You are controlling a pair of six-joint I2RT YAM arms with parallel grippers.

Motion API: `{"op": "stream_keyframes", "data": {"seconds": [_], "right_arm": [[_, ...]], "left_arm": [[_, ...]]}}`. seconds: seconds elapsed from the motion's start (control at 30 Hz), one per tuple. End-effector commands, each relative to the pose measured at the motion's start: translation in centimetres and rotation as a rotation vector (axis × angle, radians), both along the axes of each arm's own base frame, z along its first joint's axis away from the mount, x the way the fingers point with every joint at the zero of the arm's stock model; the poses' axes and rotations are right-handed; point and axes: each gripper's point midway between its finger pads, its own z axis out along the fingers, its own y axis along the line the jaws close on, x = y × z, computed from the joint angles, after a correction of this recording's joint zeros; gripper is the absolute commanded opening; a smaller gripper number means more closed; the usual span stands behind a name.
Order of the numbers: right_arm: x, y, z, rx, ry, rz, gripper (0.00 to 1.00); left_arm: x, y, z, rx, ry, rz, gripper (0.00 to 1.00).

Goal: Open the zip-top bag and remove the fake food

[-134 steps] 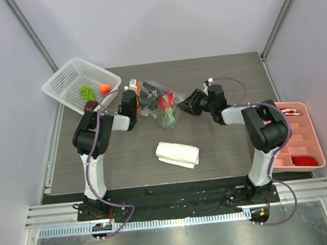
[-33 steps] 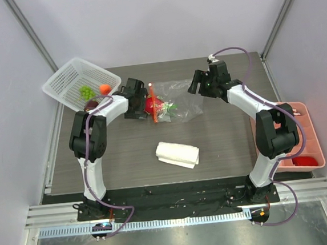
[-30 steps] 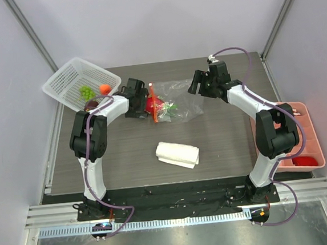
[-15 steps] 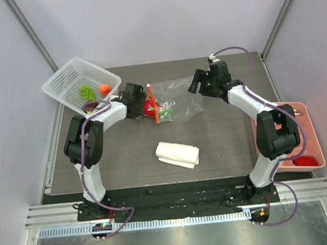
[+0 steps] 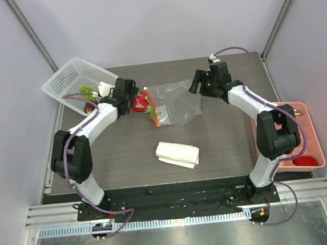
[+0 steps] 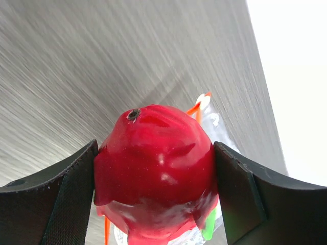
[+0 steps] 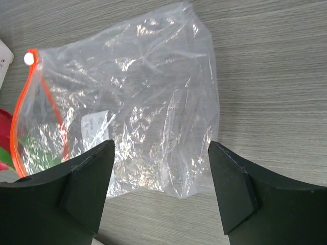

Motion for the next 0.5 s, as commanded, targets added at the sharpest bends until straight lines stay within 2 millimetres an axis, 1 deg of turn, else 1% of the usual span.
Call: {"op": "stream_keyframes", "data": {"seconds": [0.0, 0.03, 0.1, 0.13, 0.17, 0.23, 0.27, 0.3, 0.33, 0.37, 0.4, 0.43, 0.47], "right_arm": [[0.3, -0.1, 3.4, -0.009, -0.095, 0.002, 0.79], [0.2, -0.2, 3.4, -0.01, -0.096, 0.002, 0.79], [0.2, -0.2, 3.4, -0.008, -0.095, 0.002, 0.79], [0.1, -0.1, 3.5, -0.008, -0.095, 0.002, 0.79], [0.1, -0.1, 3.6, -0.005, -0.097, 0.004, 0.79], [0.1, 0.0, 3.8, 0.003, -0.099, 0.005, 0.79], [-0.1, 0.1, 3.9, 0.006, -0.1, 0.01, 0.79], [-0.1, 0.1, 3.9, 0.008, -0.101, 0.01, 0.79], [-0.2, 0.2, 4.2, 0.009, -0.105, 0.012, 0.79], [-0.4, 0.3, 4.2, 0.01, -0.104, 0.014, 0.79], [-0.5, 0.4, 4.2, 0.01, -0.104, 0.017, 0.8], [-0.7, 0.5, 4.2, 0.012, -0.105, 0.022, 0.79], [-1.1, 0.8, 4.5, 0.015, -0.109, 0.028, 0.8]], "left_arm": [[0.3, 3.6, 6.9, 0.165, -0.135, 0.012, 0.0], [0.0, 4.9, 8.2, 0.207, -0.147, 0.016, 0.0], [0.0, 6.3, 10.1, 0.253, -0.175, 0.023, 0.0], [0.1, 7.8, 10.9, 0.271, -0.183, 0.042, 0.0], [0.1, 8.9, 11.8, 0.299, -0.191, 0.039, 0.0], [0.9, 10.1, 13.2, 0.277, -0.221, 0.026, 0.0], [1.3, 12.5, 13.5, 0.271, -0.219, 0.061, 0.0], [1.7, 13.5, 13.6, 0.26, -0.222, 0.07, 0.0], [2.4, 14.0, 14.4, 0.223, -0.248, 0.048, 0.0], [2.8, 16.4, 14.5, 0.203, -0.245, 0.092, 0.0], [3.5, 17.0, 13.6, 0.188, -0.226, 0.088, 0.0], [4.1, 18.7, 14.4, 0.177, -0.249, 0.117, 0.0], [4.6, 19.3, 14.3, 0.156, -0.257, 0.125, 0.0]]}}
